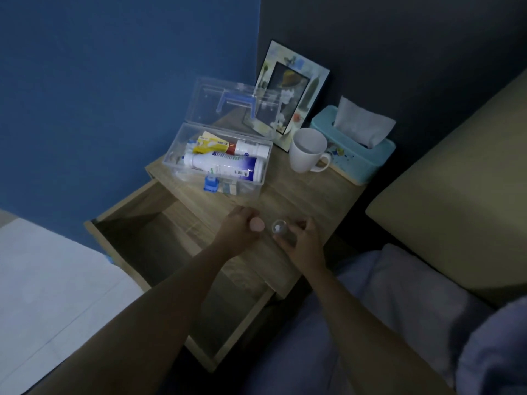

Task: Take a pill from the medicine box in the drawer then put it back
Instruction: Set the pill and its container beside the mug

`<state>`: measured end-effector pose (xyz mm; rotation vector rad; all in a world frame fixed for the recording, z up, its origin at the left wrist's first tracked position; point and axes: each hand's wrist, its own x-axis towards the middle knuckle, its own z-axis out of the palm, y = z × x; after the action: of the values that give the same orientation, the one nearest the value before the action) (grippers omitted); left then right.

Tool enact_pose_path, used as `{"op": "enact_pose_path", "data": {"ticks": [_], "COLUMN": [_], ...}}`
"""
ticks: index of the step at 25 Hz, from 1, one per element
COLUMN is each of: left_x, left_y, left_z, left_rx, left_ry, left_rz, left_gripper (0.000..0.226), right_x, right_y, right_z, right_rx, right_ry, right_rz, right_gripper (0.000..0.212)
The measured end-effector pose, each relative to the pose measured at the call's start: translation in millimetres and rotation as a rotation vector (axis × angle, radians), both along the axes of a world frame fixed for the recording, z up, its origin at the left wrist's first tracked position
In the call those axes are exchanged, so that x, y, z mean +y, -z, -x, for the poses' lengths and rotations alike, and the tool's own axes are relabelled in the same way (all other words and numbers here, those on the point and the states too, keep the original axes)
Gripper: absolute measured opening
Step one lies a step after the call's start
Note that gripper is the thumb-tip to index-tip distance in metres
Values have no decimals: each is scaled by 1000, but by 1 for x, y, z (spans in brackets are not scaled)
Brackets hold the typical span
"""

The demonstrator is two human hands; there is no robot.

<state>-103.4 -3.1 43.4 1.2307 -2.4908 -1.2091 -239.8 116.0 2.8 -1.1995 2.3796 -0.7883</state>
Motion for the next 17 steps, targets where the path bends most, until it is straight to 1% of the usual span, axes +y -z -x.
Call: {"op": "enact_pose_path", "data": {"ticks": [4,9,13,17], "left_x": [4,3,2,1], "left_y": [7,9,10,12], "left_z": [5,5,4,3], "left_rx": [54,58,53,68], "left_ry": [-27,-3,-17,4], "left_rz": [-80,-45,-90,-67], "left_gripper": [65,66,69,67], "right_x": [2,3,3,4], "right_y": [6,10,9,9], "right_z": [-3,-4,-6,-4], "right_rx": [47,36,73,78], "right_ry": [-16,23,-17,-25], "right_rz": [-27,-72,-58,-39], "right_gripper": [52,70,62,58]}}
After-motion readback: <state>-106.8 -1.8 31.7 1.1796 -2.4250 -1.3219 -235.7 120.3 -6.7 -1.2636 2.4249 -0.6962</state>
